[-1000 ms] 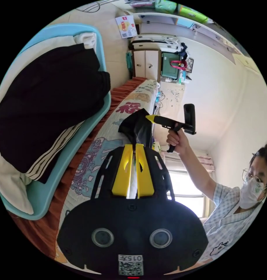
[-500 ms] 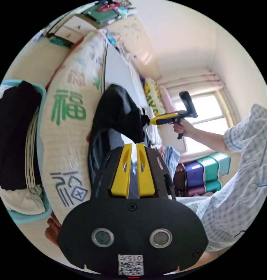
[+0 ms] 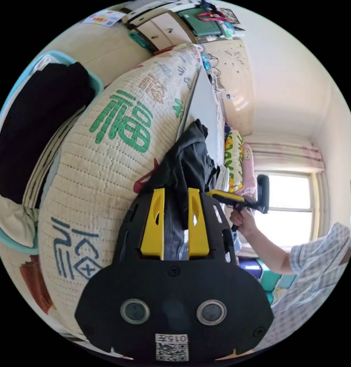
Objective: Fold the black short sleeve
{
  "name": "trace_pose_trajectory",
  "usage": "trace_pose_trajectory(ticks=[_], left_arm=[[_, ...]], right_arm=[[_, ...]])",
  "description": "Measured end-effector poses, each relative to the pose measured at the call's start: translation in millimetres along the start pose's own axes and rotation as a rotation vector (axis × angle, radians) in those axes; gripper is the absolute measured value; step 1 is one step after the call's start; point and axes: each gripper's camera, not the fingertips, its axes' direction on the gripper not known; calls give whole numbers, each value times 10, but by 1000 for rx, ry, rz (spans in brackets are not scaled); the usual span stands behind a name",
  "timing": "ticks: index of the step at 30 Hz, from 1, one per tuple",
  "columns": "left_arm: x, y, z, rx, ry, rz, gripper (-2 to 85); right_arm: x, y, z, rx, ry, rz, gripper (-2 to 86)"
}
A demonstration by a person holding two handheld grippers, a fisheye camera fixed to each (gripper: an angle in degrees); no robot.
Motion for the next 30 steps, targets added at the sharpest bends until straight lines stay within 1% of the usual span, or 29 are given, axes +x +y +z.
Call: trace_pose_trajectory(ticks=[3, 6, 8, 10, 11, 13, 14, 15, 17, 19, 21, 22, 23, 24, 28, 30], left_arm=[[11, 26, -5, 47, -56, -39, 59], [35, 55, -11, 45, -62, -40, 42], [75, 67, -10, 41, -68, -34, 41], [129, 81, -33, 47, -95, -25, 44], [148, 90, -63, 57, -99, -25, 48], [139, 106, -104, 66, -63, -40, 61], [124, 119, -116, 68, -31, -54, 73], [119, 132, -121, 68, -9, -59, 80], [131, 159, -131, 79, -14, -59, 82], [127, 188, -148, 104, -7, -71, 81], [92, 215, -150, 117, 11, -95, 68], [87, 219, -148, 117, 8, -98, 63], [85, 223, -149, 113, -4, -99, 47], [96, 224, -163, 114, -5, -91, 34], [171, 232, -273, 159, -61, -65, 16], [176, 210, -306, 164, -73, -66, 13]], right_arm=[[153, 405, 51, 32, 18, 62, -8], [371, 671, 242, -1, -2, 129, -8], [368, 665, 331, -14, -41, 90, -4], [369, 577, 366, -19, -22, 81, 2], [427, 514, 318, 15, -3, 106, 15], [563, 401, 189, 107, -54, 150, 38], [615, 267, 148, 156, -118, 147, 55], [607, 60, 191, 165, -166, 123, 72], [477, -343, 375, 127, -208, 66, 104], [282, -709, 581, 102, -228, -2, 106], [60, -1100, 854, 57, -233, -47, 59], [9, -1187, 915, 37, -222, -48, 36], [-98, -1345, 986, 15, -159, -37, 9], [-224, -1481, 978, 32, -99, -55, 1], [-428, -1883, 862, 99, -15, -75, -3], [-445, -2112, 875, 84, 2, -65, 3]])
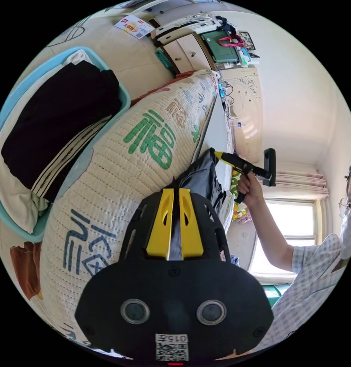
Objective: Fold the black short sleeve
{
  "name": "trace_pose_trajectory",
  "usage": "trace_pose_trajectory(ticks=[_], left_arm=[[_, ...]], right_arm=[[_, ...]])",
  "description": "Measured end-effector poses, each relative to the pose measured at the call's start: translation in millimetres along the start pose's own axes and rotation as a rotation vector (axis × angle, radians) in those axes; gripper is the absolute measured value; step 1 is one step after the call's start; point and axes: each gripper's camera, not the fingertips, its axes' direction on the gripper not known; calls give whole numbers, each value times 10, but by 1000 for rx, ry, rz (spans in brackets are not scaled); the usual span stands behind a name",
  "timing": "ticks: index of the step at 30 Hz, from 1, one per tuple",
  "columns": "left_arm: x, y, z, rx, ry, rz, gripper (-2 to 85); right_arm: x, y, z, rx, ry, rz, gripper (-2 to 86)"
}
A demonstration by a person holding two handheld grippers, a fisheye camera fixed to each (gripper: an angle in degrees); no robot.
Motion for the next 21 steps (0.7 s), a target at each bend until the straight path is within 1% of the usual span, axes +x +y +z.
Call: trace_pose_trajectory(ticks=[1, 3, 5, 7, 10, 11, 12, 14, 16, 18, 21], left_arm=[[-4, -7, 4, -6, 3, -2, 13], [-15, -16, 5, -25, 12, -2, 18], [-18, -6, -19, -24, 30, -3, 25], [-17, 8, -38, -23, 45, -5, 36], [-18, 4, -21, -46, 87, -3, 51], [-5, -3, -13, -56, 87, 4, 47], [27, -9, -15, -65, 71, 19, 41], [86, -17, -29, -75, 43, 44, 28], [138, -11, -64, -62, 32, 58, 19], [196, 1, -103, -36, 7, 69, 14], [218, -5, -73, -50, -16, 68, 17]], right_arm=[[-3, -31, 11, -11, -11, -4, 6], [-26, 0, 26, -60, -42, -19, 47], [-5, 169, 17, -70, -54, -7, 80], [62, 372, 49, -74, -69, 25, 85], [65, 515, 248, -121, -111, -7, 66], [20, 483, 290, -122, -108, -30, 45], [-26, 411, 292, -109, -98, -49, 16], [-84, 254, 248, -77, -62, -73, 0], [-113, 67, 178, -34, -48, -78, -5], [-124, -200, 156, -5, -84, -60, -4], [-192, -448, 326, -80, -52, -74, 11]])
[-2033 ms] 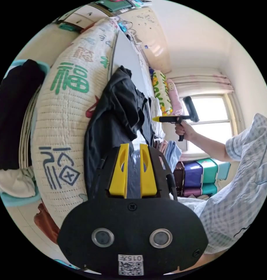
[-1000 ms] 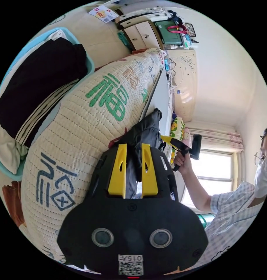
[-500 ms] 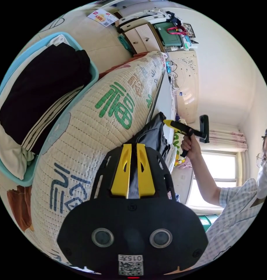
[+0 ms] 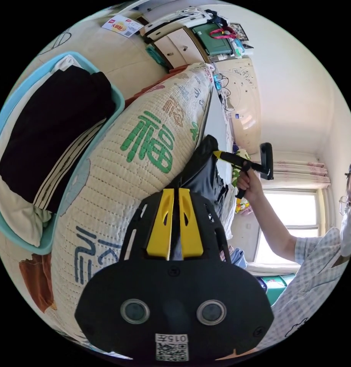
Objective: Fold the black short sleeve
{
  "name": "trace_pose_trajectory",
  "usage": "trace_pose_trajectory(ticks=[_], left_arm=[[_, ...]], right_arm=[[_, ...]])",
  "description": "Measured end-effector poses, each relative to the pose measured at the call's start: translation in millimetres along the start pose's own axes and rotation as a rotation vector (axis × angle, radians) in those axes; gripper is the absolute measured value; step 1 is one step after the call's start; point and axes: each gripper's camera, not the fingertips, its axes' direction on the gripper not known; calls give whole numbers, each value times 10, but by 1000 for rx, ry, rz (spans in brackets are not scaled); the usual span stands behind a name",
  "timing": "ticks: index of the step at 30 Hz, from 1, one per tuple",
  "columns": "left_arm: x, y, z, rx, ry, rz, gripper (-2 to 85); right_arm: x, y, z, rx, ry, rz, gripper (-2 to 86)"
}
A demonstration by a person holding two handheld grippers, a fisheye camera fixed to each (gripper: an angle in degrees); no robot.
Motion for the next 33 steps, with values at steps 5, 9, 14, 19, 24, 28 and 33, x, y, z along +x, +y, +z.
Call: trace_pose_trajectory(ticks=[5, 9, 14, 19, 24, 28, 33], left_arm=[[225, 172, -129, -53, -122, 87, 42], [964, 473, -142, -181, -290, 429, 67], [1545, 641, 289, -262, -302, 615, 77], [1507, 647, 572, -293, -383, 578, 61], [1613, 699, 458, -272, -433, 582, 2], [1726, 781, 240, -232, -436, 605, -5], [1663, 820, 174, -254, -439, 578, -4]], right_arm=[[-54, 277, -229, 50, 1, -11, 48], [-228, 878, -319, 38, -79, -142, 57], [-315, 1253, -131, -31, -80, -180, 73], [-483, 1251, 83, -101, 33, -254, 76], [-556, 1174, 81, -24, 76, -232, 1], [-493, 1188, 20, 4, 65, -180, 0], [-499, 1196, 85, 1, -46, -188, 64]])
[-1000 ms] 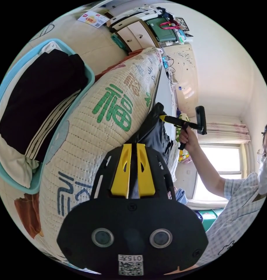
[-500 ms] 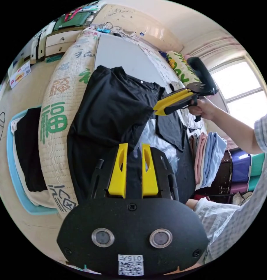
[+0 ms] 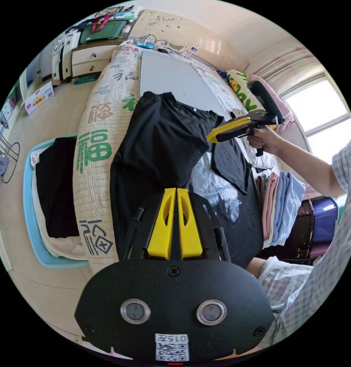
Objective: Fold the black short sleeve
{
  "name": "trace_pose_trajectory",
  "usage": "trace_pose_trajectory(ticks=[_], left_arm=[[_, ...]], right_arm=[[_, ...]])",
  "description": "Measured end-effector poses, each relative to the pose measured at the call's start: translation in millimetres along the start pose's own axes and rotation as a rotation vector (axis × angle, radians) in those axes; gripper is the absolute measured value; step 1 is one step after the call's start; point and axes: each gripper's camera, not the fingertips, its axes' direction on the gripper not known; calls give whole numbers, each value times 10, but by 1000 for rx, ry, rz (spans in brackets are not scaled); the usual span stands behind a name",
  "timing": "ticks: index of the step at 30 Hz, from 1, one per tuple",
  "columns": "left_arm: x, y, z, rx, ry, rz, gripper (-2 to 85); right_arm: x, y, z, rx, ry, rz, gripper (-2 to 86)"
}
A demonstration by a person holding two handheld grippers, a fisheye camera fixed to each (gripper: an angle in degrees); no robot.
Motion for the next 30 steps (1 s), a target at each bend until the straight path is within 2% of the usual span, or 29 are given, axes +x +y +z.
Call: trace_pose_trajectory(ticks=[4, 8, 13, 18, 21, 23, 26, 29, 30], left_arm=[[-58, -42, 162, -73, 53, -15, 5], [-7, -107, 122, -97, 30, 20, 12], [-9, -130, -48, -83, 77, -4, 36], [-51, -211, -220, 14, 77, -38, 48], [-47, -363, -93, -31, 97, -5, 56], [17, -405, -5, -79, 49, 32, 65], [107, -389, -89, -64, 22, 55, 74], [-10, -352, -264, -29, 50, 6, 74], [-127, -356, -347, -1, 61, -30, 72]], right_arm=[[-98, -26, 197, -32, 34, -10, 31], [-174, -19, 281, -47, 93, -11, -3], [-65, 73, 260, -17, 44, 34, -7], [-68, 171, 419, -22, 27, 39, -7], [-79, 224, 520, -23, 26, 48, -6], [-79, 261, 578, -22, 23, 53, -5], [-79, 347, 649, -27, 31, 83, 1], [-253, 571, 511, 57, 50, 152, 17], [-412, 696, 455, 131, -22, 153, 27]])
